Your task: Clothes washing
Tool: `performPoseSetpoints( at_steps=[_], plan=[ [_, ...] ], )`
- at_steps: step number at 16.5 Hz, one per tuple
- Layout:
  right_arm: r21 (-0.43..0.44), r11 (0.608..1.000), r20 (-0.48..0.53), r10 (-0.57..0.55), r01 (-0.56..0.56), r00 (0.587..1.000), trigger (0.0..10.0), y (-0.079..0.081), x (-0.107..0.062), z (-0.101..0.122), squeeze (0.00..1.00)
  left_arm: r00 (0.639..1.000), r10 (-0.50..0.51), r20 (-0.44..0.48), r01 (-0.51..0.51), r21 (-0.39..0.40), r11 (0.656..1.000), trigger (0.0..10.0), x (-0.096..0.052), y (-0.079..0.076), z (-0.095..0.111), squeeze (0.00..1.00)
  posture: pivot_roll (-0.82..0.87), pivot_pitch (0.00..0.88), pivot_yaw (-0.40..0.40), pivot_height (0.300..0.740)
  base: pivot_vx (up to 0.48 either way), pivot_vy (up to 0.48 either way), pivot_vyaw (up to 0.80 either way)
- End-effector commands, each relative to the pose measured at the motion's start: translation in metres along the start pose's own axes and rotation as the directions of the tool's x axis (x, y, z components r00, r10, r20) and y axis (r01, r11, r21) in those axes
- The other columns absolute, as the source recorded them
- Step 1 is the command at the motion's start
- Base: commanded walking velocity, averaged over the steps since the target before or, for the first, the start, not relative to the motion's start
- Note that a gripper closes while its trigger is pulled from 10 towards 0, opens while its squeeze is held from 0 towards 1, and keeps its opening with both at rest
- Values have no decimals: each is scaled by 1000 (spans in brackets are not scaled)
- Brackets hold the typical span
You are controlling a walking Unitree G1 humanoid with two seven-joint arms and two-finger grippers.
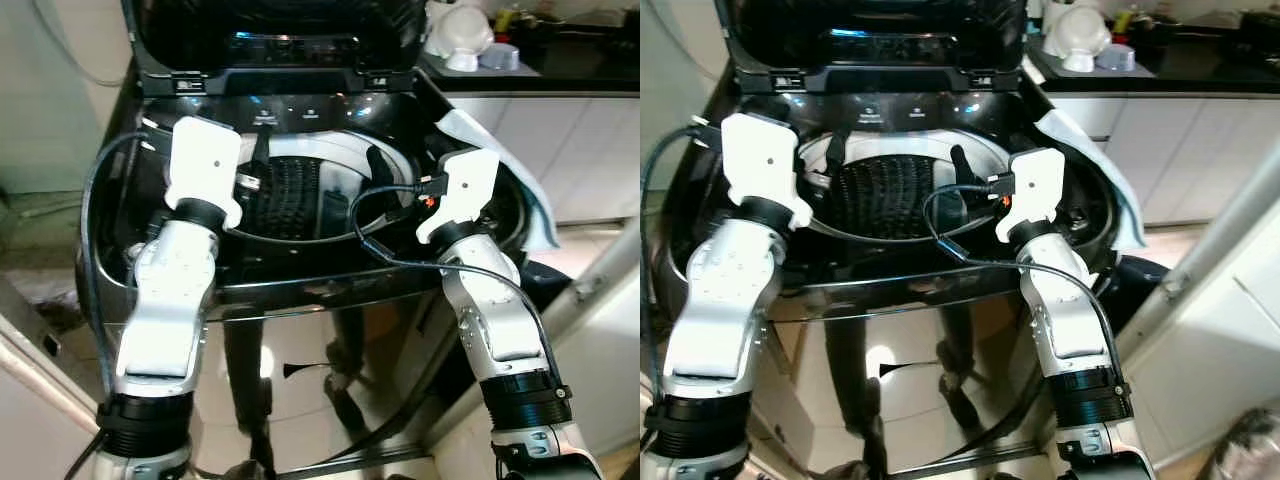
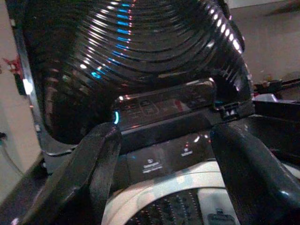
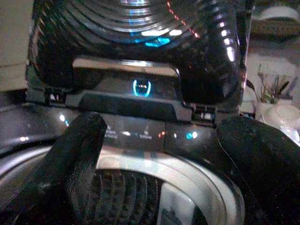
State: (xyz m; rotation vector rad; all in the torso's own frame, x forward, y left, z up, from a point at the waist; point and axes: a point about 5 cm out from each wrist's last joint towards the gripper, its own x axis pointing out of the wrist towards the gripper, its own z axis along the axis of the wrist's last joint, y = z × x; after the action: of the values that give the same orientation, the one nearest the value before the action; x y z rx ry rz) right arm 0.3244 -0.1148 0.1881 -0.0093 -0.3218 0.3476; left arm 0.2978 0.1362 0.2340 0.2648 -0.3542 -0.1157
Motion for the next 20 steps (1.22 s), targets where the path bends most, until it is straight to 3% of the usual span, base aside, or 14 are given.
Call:
performPoseSetpoints(
  at_steps=[1,13,16,18,19,20],
  plan=[
    [10,1000,-37,2,-2,999,10000,-2,-2,-7,0,999,18,-28,-18,7,1000,10000,0,-2,-5,0,23,0,-38,740,-244,0,0],
    [-4,999,-67,53,-53,996,10000,-1,-1,-14,0,997,55,-54,-55,3,998,10000,3,-12,-11,0,17,0,-46,740,-346,0,0],
    [-13,998,-74,59,-60,996,10000,0,0,-15,0,997,44,-71,-43,20,999,10000,4,-13,-14,0,15,0,-46,740,0,0,0],
    [-58,997,-55,41,-44,998,10000,-2,-1,-13,0,996,32,-84,-29,30,999,10000,4,-14,-19,0,13,0,-47,740,0,0,-734],
    [-137,991,-34,3,-8,999,10000,-8,-3,-11,0,995,11,-101,-5,61,998,10000,4,-15,-25,0,8,0,-42,740,0,0,-725],
    [-162,986,-49,-36,28,998,10000,-14,-6,-15,0,993,5,-116,3,68,998,10000,2,-15,-31,0,5,0,-40,740,0,0,-725]
  ],
)
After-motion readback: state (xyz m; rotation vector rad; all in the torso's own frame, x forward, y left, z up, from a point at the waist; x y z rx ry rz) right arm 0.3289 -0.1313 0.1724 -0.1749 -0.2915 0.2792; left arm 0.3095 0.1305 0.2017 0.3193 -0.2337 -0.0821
